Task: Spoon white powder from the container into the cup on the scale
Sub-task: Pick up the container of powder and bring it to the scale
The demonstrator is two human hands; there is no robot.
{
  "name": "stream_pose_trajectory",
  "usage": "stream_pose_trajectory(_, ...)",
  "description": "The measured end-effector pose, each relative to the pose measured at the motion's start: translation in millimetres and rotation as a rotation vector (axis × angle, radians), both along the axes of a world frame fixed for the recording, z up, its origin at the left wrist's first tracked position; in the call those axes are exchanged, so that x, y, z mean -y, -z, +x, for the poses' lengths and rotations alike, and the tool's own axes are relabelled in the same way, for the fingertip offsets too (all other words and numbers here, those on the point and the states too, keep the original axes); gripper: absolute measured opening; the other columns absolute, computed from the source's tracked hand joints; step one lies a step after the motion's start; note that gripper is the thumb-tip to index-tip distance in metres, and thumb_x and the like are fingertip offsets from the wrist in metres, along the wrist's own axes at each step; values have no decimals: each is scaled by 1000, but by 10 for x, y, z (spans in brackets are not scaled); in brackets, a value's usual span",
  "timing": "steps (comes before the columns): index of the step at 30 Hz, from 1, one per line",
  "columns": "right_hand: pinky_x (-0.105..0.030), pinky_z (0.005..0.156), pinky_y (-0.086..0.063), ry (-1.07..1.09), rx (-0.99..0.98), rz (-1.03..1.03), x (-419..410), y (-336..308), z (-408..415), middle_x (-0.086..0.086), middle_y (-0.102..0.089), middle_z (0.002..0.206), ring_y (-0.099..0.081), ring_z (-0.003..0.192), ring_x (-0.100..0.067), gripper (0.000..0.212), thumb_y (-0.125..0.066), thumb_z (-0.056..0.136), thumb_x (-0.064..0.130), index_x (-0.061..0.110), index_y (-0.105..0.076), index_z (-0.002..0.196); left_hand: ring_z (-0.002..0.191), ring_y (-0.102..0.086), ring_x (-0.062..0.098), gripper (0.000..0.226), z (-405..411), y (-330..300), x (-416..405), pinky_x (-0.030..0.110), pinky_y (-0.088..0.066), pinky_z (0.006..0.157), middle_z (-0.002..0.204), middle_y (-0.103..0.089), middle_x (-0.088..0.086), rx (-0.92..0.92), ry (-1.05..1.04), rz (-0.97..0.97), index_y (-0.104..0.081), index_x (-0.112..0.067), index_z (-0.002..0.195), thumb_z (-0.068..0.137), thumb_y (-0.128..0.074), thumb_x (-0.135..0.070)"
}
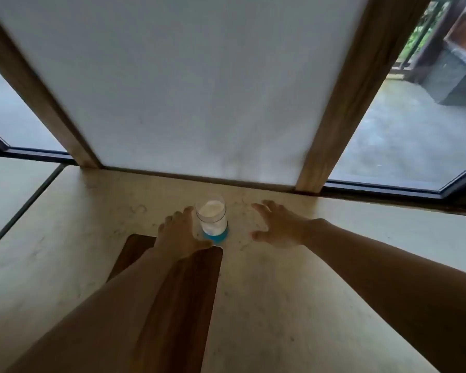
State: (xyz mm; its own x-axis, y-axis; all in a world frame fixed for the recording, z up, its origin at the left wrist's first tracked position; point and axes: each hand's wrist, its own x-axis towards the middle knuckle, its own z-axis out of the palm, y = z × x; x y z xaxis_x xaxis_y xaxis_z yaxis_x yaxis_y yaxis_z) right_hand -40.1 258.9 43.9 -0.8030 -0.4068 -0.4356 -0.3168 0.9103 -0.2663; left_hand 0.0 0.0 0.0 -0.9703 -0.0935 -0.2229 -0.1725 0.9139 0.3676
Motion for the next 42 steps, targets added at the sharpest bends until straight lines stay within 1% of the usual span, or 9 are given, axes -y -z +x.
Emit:
stream_pose_trajectory(5, -50, 113, -29, 23, 16, -1, 117, 289, -55, -3, -7, 165, -18, 147, -30, 87, -56, 89, 58, 30, -7, 154, 126, -53, 25, 98, -100, 319, -46, 42, -45, 107, 140, -55, 4, -64, -75, 367, -42, -16, 138, 59, -94, -39)
stream_pose_trajectory(7, -50, 113, -33, 10, 7, -17, 143, 389, -70, -3, -9, 164, -21, 146, -29, 86, -57, 89, 57, 30, -9, 154, 126, -53, 24, 99, -118, 396, -94, 37, -44, 105, 140, -54, 2, -64, -110, 455, -40, -16, 139, 59, -94, -38)
stream_pose_trajectory(10, -49, 112, -35, -33, 4, -28, 157, 546, -106, -3, -11, 163, -23, 145, -29, 86, -56, 89, 58, 29, -9, 154, 121, -57, 19, 91, -180, 482, -152, 38, -47, 103, 129, -60, -5, -127, -122, 585, -46, -24, 133, 58, -95, -36)
stream_pose_trajectory(14, -48, 111, -34, -55, 19, -54, 185, 704, -129, -5, -13, 163, -24, 144, -30, 88, -58, 87, 58, 26, -10, 154, 114, -57, 16, 86, -222, 536, -235, 43, -48, 103, 122, -61, -9, -146, -197, 668, -50, -28, 131, 57, -95, -32)
stream_pose_trajectory(18, -48, 110, -34, -70, 0, -50, 226, 824, -139, -6, -15, 163, -25, 144, -30, 88, -58, 86, 59, 26, -12, 153, 114, -58, 16, 86, -210, 586, -242, 43, -50, 102, 122, -63, -8, -146, -249, 693, -53, -25, 132, 57, -94, -34)
stream_pose_trajectory(28, -48, 110, -35, -36, 5, -55, 164, 768, -43, -5, -15, 163, -26, 144, -30, 86, -56, 86, 62, 29, -13, 153, 116, -57, 18, 86, -156, 493, -314, 45, -50, 102, 125, -60, -7, -151, -212, 642, -49, -24, 135, 61, -91, -32)
stream_pose_trajectory(33, -47, 111, -32, -9, 1, -72, 47, 567, 72, -7, -16, 163, -25, 144, -30, 85, -57, 89, 57, 26, -12, 154, 116, -56, 17, 87, -52, 350, -430, 42, -51, 101, 124, -59, -9, -141, -163, 645, -47, -26, 135, 60, -91, -33)
stream_pose_trajectory(37, -49, 113, -33, 23, -3, -89, -100, 382, 272, -7, -15, 163, -24, 145, -30, 84, -58, 90, 54, 26, -13, 154, 110, -58, 13, 84, 107, 162, -509, 37, -51, 97, 118, -61, -13, -164, -86, 599, -49, -30, 131, 59, -91, -35)
stream_pose_trajectory(42, -50, 113, -31, 67, -17, -123, -316, 182, 622, -7, -14, 163, -23, 145, -31, 84, -57, 90, 54, 26, -12, 154, 105, -60, 11, 83, 432, -105, -664, 31, -51, 93, 115, -65, -11, -184, -32, 541, -54, -26, 128, 56, -92, -37)
